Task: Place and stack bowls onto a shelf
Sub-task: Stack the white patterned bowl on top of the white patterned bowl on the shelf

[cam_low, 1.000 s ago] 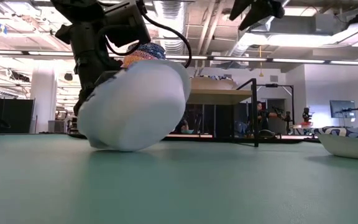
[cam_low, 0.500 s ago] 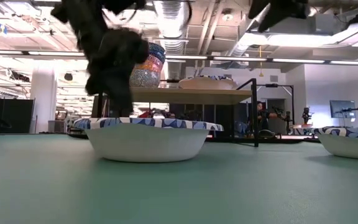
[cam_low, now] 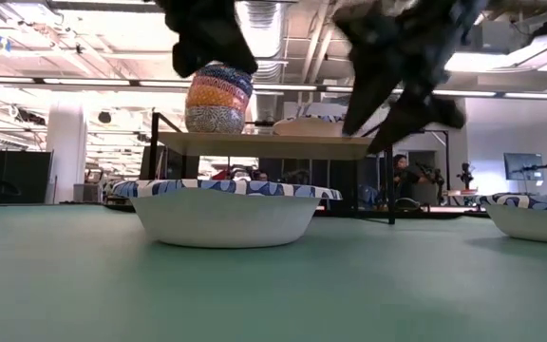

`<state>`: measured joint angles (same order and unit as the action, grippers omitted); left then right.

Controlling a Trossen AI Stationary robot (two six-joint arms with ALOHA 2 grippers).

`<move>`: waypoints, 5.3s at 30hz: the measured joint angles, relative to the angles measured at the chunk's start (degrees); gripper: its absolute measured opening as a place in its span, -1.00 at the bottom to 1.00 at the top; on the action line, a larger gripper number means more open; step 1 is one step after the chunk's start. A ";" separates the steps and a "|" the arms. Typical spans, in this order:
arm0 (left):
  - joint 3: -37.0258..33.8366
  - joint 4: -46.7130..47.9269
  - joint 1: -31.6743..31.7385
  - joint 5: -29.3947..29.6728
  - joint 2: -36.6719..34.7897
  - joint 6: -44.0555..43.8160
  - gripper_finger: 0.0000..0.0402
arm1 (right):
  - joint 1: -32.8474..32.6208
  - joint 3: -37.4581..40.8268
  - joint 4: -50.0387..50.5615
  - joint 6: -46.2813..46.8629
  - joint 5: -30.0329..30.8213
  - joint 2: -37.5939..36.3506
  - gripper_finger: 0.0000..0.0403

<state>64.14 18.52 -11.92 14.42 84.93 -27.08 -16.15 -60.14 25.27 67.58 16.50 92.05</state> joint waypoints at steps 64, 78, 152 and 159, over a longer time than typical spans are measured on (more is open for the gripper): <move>2.20 20.85 -3.86 20.61 -12.87 -1.09 -1.00 | 25.13 -0.09 0.14 -17.14 10.66 -28.21 -0.86; 2.20 21.06 1.34 18.86 -12.86 -0.50 -1.00 | 41.18 -0.11 -4.79 -20.15 5.79 -21.63 -0.86; 2.25 12.20 7.71 13.44 -11.67 4.55 -1.00 | 18.76 -0.13 36.57 -20.70 -9.80 -29.85 -0.44; 2.23 8.82 8.52 10.79 -11.67 7.87 -1.00 | 10.66 -0.11 47.76 -24.64 -8.46 -24.45 -0.32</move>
<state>66.37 27.35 -3.39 25.21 73.25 -19.21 -5.49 -60.25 73.04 42.94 8.03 67.60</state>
